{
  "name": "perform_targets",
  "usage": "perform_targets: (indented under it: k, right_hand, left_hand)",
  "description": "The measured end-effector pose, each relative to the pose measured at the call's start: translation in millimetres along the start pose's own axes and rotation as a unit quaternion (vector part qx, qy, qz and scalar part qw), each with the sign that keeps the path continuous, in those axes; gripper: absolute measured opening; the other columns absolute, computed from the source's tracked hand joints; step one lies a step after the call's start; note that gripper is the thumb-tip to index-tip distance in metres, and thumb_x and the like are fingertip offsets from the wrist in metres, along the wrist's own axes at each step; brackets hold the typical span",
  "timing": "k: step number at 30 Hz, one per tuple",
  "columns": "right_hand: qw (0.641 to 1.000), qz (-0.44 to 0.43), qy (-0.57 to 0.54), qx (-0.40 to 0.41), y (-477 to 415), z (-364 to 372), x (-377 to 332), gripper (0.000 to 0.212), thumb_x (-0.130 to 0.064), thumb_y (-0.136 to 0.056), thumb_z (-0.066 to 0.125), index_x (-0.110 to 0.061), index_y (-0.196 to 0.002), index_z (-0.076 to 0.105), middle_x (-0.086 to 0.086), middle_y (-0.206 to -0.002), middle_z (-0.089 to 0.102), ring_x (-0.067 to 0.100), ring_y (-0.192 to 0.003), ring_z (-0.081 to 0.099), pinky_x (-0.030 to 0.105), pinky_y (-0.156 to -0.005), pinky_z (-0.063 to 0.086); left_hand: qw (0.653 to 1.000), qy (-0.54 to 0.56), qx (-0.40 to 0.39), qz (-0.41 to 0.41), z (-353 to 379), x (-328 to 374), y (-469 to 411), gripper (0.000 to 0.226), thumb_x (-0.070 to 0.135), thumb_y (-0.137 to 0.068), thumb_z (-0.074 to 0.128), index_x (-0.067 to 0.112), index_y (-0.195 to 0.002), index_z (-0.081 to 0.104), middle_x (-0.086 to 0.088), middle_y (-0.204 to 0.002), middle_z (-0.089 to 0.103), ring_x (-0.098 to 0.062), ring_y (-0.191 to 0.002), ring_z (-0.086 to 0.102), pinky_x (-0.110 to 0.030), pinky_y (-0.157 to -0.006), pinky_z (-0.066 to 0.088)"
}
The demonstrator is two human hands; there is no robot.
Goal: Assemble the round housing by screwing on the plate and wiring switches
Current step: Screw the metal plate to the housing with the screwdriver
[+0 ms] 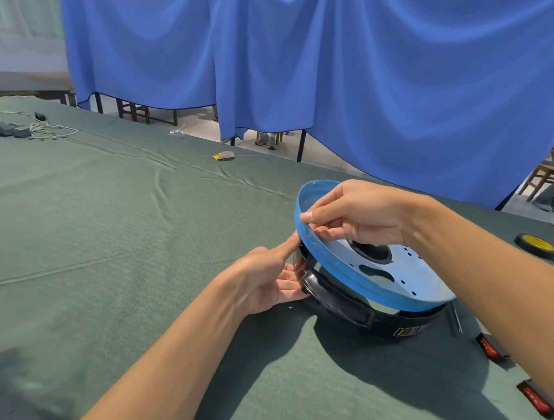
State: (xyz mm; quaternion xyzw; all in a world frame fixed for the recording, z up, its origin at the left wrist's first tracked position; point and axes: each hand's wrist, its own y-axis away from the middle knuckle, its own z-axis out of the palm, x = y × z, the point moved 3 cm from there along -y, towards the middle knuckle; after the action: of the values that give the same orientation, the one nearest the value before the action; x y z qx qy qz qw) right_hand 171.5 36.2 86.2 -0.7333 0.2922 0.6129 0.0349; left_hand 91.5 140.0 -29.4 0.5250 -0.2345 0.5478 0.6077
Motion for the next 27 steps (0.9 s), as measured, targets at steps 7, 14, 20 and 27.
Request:
perform_targets:
  k: [7, 14, 20, 27]
  right_hand:
    - [0.971, -0.077, 0.190, 0.123, -4, -2, 8, 0.017, -0.011, -0.093, 0.063, -0.005, -0.082, 0.075, 0.005, -0.069, 0.072, 0.010, -0.060, 0.064, 0.019, -0.058, 0.050]
    - [0.867, -0.118, 0.458, 0.156, -7, 13, -4, 0.024, -0.015, -0.092, 0.061, -0.012, -0.072, 0.074, -0.004, -0.055, 0.065, 0.002, -0.045, 0.057, 0.014, -0.045, 0.044]
    - [0.819, -0.111, 0.544, 0.143, -11, 18, -7, 0.022, 0.000, -0.084, 0.053, 0.003, -0.068, 0.068, 0.020, -0.069, 0.065, 0.021, -0.051, 0.050, 0.036, -0.049, 0.049]
    - [0.836, -0.129, 0.510, 0.157, -9, 14, 1, 0.041, -0.010, -0.093, 0.057, -0.022, -0.054, 0.060, -0.006, -0.053, 0.062, 0.002, -0.047, 0.060, 0.009, -0.046, 0.039]
  left_hand:
    - [1.000, 0.003, 0.012, -0.003, -1, 0, 0, 0.059, 0.051, -0.082, 0.071, -0.006, -0.095, 0.065, -0.017, -0.077, 0.070, -0.028, -0.069, 0.072, -0.036, -0.066, 0.061]
    - [1.000, 0.002, 0.024, -0.010, 0, 1, 3, 0.056, 0.048, -0.087, 0.070, -0.007, -0.094, 0.063, -0.017, -0.077, 0.068, -0.026, -0.065, 0.070, -0.034, -0.063, 0.060]
    - [0.999, -0.003, 0.035, -0.017, 2, 2, 6, 0.050, 0.045, -0.091, 0.067, -0.005, -0.093, 0.060, -0.018, -0.081, 0.063, -0.024, -0.062, 0.067, -0.035, -0.064, 0.061]
    - [0.999, 0.002, 0.046, -0.027, 3, 3, 10, 0.049, 0.046, -0.095, 0.060, -0.003, -0.099, 0.059, -0.017, -0.086, 0.063, -0.025, -0.067, 0.068, -0.036, -0.065, 0.060]
